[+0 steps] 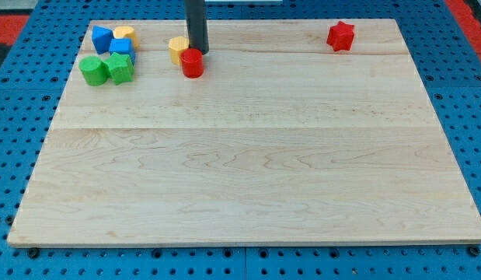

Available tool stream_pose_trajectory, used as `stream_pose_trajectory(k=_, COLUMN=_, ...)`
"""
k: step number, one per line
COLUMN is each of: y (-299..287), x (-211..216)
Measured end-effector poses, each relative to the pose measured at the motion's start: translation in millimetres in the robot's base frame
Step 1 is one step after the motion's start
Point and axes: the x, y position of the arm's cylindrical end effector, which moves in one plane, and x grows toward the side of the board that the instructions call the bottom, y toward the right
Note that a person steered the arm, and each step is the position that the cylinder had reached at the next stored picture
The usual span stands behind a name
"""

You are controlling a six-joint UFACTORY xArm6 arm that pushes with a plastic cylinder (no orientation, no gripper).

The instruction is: Push the red circle slightly towards green star

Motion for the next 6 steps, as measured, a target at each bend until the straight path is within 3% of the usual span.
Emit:
stream_pose_trajectory(k=2, y=-68, x=0)
stream_pose_trajectory(k=3, y=62, x=1)
stream_pose_trajectory(k=4, y=98, x=43)
stream_pose_trajectory(k=5, y=40, x=57)
stream_pose_trajectory(k=6, y=-13, x=35)
